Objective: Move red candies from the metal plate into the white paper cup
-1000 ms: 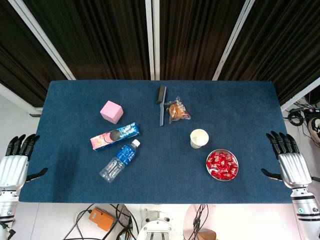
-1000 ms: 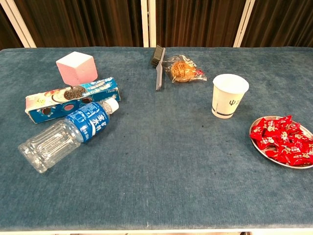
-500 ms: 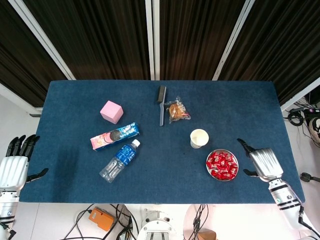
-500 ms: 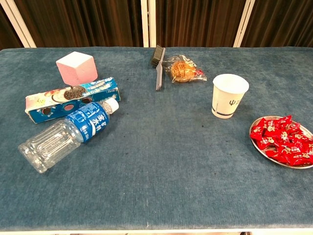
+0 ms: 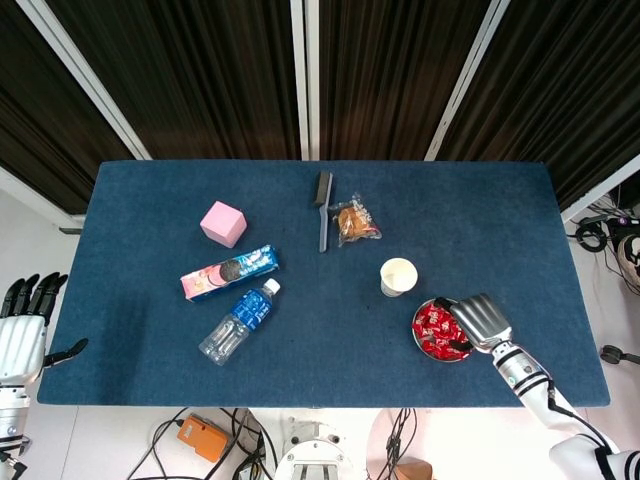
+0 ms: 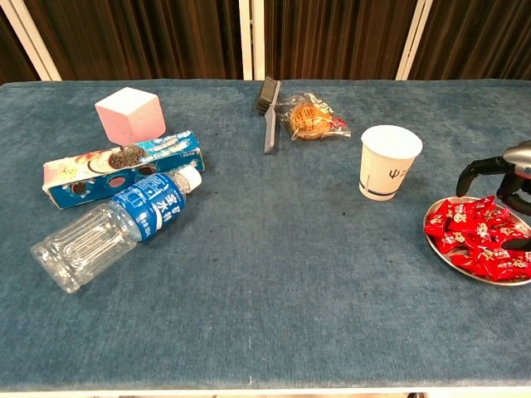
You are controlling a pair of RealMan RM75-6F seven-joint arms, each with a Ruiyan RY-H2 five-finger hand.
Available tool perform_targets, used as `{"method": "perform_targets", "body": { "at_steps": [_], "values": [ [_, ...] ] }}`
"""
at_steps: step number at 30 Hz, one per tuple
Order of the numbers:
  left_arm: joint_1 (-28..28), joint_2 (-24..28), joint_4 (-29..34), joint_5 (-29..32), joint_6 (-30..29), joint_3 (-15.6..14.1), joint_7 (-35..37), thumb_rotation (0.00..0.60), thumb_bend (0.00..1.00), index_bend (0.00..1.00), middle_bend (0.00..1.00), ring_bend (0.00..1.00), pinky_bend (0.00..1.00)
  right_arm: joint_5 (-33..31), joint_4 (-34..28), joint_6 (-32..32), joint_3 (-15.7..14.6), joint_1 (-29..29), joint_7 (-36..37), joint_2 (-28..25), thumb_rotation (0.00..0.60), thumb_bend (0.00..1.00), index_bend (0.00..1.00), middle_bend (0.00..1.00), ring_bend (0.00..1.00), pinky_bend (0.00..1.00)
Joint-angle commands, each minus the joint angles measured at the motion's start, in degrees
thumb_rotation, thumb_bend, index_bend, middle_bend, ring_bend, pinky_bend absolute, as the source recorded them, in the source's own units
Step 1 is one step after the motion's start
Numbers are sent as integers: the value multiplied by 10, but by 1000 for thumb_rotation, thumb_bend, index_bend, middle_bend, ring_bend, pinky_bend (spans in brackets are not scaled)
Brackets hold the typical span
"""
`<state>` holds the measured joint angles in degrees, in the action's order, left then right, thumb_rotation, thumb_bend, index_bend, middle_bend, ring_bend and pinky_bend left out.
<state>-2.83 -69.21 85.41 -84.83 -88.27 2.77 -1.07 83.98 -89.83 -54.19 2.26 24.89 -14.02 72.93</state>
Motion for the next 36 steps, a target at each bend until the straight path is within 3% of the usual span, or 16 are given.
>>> {"method": "perform_targets", "body": {
  "at_steps": [1, 16, 25, 32, 36],
  "values": [
    [0, 0, -1, -1, -1, 1, 1, 600, 3, 90, 87, 0, 0, -8, 7, 13, 1, 11, -3, 10, 600, 381, 377, 875, 1000, 1000],
    [2, -1, -4, 1, -2, 3, 3, 600, 3, 90, 87, 0, 0, -27, 34, 17, -1, 31, -3, 34, 600, 473, 486, 889, 1000, 1000],
    [2, 0, -6, 3, 0, 4, 2, 600, 3, 90, 87, 0, 0, -23, 54, 10, -2, 39, 8, 50, 600, 532, 664, 911, 1000, 1000],
    [2, 1, -5, 1, -2, 5, 3, 600, 3, 91, 87, 0, 0, -2, 24, -41, 8, 30, 37, 19, 600, 536, 691, 915, 1000, 1000],
    [2, 2, -2, -1, -4, 6, 2, 600, 3, 90, 87, 0, 0, -1, -3, -64, 32, 36, 66, -5, 600, 537, 691, 915, 1000, 1000]
  ]
}}
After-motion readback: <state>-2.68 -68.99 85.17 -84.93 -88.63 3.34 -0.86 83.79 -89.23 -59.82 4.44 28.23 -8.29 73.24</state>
